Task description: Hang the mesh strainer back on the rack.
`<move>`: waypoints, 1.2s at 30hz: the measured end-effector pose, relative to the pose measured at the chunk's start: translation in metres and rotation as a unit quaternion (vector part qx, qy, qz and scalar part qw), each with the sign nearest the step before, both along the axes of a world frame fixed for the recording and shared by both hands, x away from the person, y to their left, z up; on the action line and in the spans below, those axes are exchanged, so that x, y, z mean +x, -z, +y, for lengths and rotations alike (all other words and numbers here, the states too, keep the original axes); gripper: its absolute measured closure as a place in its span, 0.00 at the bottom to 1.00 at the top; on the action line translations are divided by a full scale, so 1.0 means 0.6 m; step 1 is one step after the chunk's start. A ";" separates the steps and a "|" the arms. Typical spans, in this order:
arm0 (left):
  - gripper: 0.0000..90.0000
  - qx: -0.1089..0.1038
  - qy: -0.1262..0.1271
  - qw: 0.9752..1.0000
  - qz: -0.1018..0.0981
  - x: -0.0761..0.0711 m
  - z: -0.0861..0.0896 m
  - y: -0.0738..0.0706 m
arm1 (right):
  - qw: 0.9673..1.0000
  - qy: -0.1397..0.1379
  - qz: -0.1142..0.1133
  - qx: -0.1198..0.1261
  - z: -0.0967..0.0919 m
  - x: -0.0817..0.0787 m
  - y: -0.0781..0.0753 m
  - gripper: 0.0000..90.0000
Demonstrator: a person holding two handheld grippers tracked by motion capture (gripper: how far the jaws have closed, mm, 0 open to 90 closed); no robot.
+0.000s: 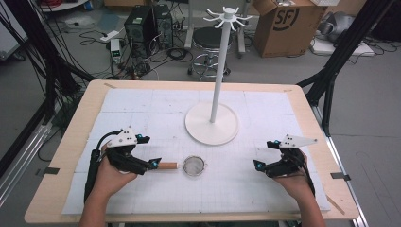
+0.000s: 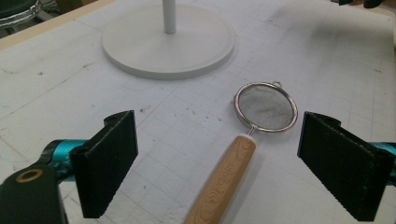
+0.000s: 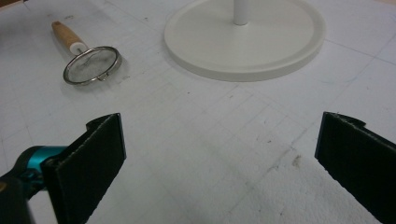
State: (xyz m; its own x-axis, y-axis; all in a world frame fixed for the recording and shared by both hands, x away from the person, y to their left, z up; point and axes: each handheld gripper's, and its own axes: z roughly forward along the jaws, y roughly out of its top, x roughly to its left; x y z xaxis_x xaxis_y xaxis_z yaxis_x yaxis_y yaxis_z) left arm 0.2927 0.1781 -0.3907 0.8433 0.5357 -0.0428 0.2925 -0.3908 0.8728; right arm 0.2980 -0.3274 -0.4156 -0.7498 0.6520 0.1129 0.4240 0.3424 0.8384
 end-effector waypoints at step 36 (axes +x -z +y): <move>0.66 0.169 0.069 0.981 0.065 0.011 -0.034 0.080 | 1.000 -0.009 -0.006 -0.003 0.008 0.006 -0.001 0.01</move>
State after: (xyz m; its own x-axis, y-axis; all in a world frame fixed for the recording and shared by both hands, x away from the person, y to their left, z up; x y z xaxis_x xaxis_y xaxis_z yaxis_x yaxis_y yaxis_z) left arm 0.2994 0.1576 -0.4386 0.9085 0.4179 0.0065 0.3155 -0.6959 0.6451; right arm 0.3015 -0.3226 -0.4151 -0.7621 0.6396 0.1007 0.4083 0.3541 0.8414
